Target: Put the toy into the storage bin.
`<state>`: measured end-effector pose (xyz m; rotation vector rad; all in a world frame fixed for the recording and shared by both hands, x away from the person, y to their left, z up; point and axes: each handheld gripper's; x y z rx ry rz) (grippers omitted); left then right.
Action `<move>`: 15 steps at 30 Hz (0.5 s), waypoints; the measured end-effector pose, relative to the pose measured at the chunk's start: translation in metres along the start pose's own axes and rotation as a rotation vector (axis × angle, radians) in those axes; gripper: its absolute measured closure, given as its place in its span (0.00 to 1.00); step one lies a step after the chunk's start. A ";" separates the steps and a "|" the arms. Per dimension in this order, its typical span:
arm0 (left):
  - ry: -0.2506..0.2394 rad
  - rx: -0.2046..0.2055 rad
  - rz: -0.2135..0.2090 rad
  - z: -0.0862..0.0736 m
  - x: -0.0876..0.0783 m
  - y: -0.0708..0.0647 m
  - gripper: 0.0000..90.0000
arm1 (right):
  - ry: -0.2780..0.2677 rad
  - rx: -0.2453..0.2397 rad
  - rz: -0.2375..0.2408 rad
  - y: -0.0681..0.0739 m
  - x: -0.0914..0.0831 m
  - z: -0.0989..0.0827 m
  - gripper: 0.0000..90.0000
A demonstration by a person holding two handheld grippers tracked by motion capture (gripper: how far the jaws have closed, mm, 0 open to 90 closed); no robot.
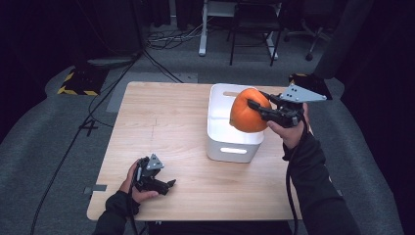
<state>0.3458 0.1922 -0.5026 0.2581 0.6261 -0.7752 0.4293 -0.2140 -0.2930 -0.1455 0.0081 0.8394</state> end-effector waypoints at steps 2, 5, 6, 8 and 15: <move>-0.001 -0.001 0.001 0.000 0.000 0.000 0.05 | 0.005 -0.002 0.008 0.002 0.002 -0.001 0.64; 0.000 0.000 0.000 0.000 0.000 0.000 0.05 | 0.007 -0.005 0.013 0.004 0.005 -0.003 0.63; 0.000 -0.001 0.000 0.000 0.000 0.000 0.05 | 0.016 -0.002 0.018 0.005 0.007 -0.005 0.63; 0.000 0.000 0.000 0.000 0.000 0.000 0.05 | 0.021 0.003 0.020 0.006 0.009 -0.007 0.63; 0.000 -0.003 -0.001 0.000 0.000 0.000 0.05 | 0.033 0.003 0.046 0.009 0.013 -0.012 0.63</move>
Point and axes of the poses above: each handheld gripper's, and its own axes: x roughly forward along the jaws, z roughly out of its top, y roughly to its left, and after that the axes turned 11 degrees about -y, right-handed
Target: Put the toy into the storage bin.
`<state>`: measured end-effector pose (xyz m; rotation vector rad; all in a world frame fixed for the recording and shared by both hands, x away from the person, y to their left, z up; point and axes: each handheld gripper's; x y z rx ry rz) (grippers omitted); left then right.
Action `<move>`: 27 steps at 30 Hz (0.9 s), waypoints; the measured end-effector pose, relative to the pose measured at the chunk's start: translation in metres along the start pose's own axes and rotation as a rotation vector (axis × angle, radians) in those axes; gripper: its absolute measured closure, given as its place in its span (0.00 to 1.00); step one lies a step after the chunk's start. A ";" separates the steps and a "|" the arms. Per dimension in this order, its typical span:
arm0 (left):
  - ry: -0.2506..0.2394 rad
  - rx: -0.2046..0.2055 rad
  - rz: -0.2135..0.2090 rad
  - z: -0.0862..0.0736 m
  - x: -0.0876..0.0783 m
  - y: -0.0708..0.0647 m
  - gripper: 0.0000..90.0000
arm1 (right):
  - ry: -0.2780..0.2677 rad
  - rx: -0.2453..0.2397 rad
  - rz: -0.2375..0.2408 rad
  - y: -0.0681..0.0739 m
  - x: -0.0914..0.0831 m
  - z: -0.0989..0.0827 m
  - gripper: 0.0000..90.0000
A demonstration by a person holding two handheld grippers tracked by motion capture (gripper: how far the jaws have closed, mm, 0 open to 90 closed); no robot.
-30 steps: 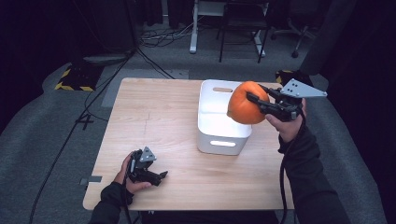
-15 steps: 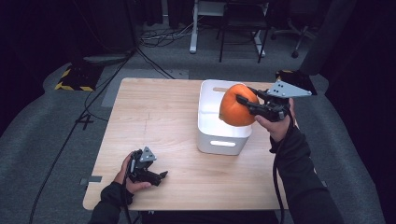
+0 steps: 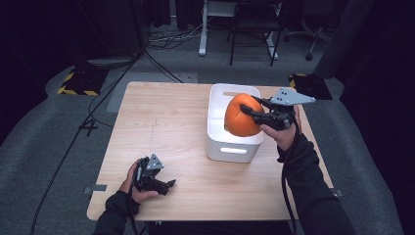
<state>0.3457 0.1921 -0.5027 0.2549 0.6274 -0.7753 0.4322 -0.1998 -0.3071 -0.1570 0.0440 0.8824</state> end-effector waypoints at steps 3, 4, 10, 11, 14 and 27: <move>0.000 0.002 0.001 0.000 0.000 0.000 0.05 | 0.009 0.004 0.002 0.001 0.002 -0.003 0.63; 0.000 0.002 0.001 0.000 0.000 0.000 0.05 | 0.012 0.005 0.004 0.001 0.003 -0.004 0.63; 0.000 0.001 0.001 0.000 0.000 0.000 0.05 | 0.033 0.004 0.017 0.003 0.008 -0.010 0.63; 0.000 0.002 0.001 0.000 0.000 0.000 0.05 | 0.033 0.001 0.017 0.003 0.009 -0.010 0.63; 0.000 0.003 0.001 0.000 0.000 0.000 0.05 | 0.038 -0.001 0.019 0.003 0.010 -0.011 0.63; -0.001 -0.001 0.000 0.000 0.000 0.000 0.05 | 0.089 -0.011 0.059 0.003 0.016 -0.025 0.61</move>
Point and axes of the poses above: each handheld gripper's, and its own axes: x roughly forward along the jaws, z roughly out of its top, y roughly to its left, and after that the axes turned 11 degrees about -y, right-handed
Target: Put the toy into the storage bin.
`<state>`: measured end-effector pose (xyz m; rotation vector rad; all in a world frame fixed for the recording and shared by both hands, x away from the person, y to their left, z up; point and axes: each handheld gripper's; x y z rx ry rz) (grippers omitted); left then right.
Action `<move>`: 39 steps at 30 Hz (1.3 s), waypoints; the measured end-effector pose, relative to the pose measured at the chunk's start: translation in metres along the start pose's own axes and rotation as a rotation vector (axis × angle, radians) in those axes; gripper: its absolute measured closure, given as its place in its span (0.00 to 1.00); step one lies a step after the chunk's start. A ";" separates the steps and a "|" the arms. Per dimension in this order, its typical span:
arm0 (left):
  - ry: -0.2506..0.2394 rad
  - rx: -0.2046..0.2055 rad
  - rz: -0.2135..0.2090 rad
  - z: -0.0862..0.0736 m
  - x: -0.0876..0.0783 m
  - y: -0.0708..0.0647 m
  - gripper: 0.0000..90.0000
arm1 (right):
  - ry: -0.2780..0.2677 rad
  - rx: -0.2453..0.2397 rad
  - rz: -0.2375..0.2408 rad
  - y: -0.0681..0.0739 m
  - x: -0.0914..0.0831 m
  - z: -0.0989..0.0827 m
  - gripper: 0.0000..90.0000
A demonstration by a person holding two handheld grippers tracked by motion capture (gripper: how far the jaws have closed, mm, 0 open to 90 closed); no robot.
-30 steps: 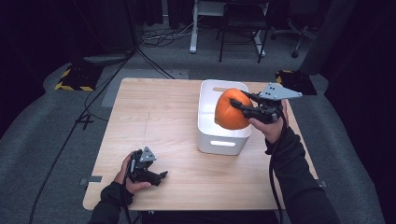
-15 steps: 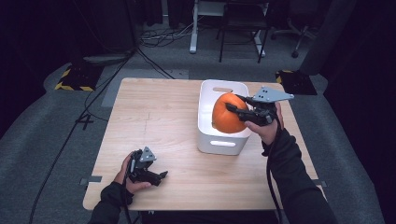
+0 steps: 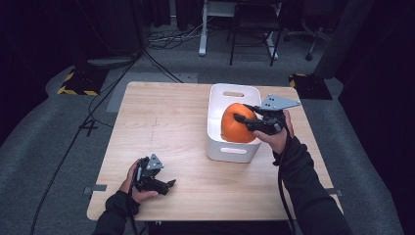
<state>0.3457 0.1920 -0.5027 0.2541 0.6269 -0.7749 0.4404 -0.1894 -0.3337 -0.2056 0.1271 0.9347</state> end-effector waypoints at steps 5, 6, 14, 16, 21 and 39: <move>0.001 0.002 0.000 0.000 0.000 0.000 0.05 | 0.019 -0.003 0.009 -0.001 0.000 -0.002 0.61; 0.000 0.002 0.001 0.000 0.000 0.000 0.05 | 0.021 -0.002 0.012 -0.001 0.000 -0.003 0.60; 0.000 0.003 0.001 0.000 0.000 0.000 0.05 | 0.084 0.008 0.027 -0.003 0.003 -0.011 0.58; 0.000 0.004 0.001 0.000 0.000 0.000 0.05 | 0.089 0.009 0.028 -0.004 0.003 -0.011 0.58; 0.001 0.004 0.001 0.000 0.000 0.000 0.05 | 0.130 0.003 0.036 -0.005 0.003 -0.013 0.57; 0.000 0.001 0.000 0.000 0.000 0.000 0.05 | 0.267 -0.019 0.067 -0.009 0.007 -0.017 0.51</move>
Point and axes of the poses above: each handheld gripper's, and its own axes: x roughly forward along the jaws, z roughly out of its top, y roughly to its left, and after that the axes turned 11 degrees about -y, right-handed
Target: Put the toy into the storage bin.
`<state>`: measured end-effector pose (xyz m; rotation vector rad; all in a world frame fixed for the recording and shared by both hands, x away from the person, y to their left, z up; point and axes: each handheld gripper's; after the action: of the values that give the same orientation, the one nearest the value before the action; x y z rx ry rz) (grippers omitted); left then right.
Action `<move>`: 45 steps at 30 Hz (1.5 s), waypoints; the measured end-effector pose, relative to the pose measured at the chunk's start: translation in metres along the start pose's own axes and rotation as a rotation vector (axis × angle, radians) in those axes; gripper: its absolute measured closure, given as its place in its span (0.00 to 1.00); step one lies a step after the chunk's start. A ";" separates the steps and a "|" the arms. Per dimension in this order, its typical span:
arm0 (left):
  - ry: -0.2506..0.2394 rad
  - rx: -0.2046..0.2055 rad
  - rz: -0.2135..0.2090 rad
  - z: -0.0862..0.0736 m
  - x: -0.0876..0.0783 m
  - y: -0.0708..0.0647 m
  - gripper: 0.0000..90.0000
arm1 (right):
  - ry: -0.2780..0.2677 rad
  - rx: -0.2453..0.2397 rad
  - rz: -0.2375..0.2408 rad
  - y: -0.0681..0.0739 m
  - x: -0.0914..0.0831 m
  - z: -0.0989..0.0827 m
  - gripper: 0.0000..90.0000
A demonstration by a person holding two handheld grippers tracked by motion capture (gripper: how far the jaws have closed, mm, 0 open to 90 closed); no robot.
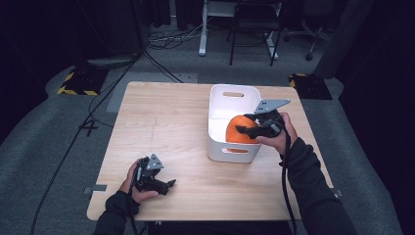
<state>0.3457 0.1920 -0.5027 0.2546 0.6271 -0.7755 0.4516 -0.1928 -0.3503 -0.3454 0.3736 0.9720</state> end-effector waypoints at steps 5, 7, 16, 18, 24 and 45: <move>0.000 0.003 0.001 0.000 0.000 0.000 0.05 | 0.033 0.001 0.000 0.000 0.003 -0.001 0.50; 0.000 0.003 0.001 0.000 0.000 0.000 0.05 | 0.045 0.011 -0.001 -0.002 0.004 -0.003 0.50; 0.000 0.003 0.001 0.000 0.000 0.000 0.05 | 0.089 0.007 0.012 -0.003 0.007 -0.009 0.50; 0.000 0.003 0.001 0.000 0.000 0.000 0.05 | 0.108 0.010 0.012 -0.003 0.007 -0.010 0.50; 0.000 0.002 0.001 0.000 0.000 0.000 0.05 | 0.100 0.028 0.024 -0.005 0.006 -0.012 0.52; 0.000 0.002 0.002 0.000 0.000 0.000 0.05 | 0.024 0.049 0.018 -0.007 -0.002 -0.014 0.50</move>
<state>0.3458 0.1921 -0.5026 0.2568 0.6260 -0.7744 0.4546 -0.2047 -0.3609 -0.3098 0.4221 0.9754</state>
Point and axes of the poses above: each handheld gripper's, and its own axes: x roughly forward along the jaws, z roughly out of its top, y roughly to its left, and after that the axes turned 11 degrees about -y, right-handed
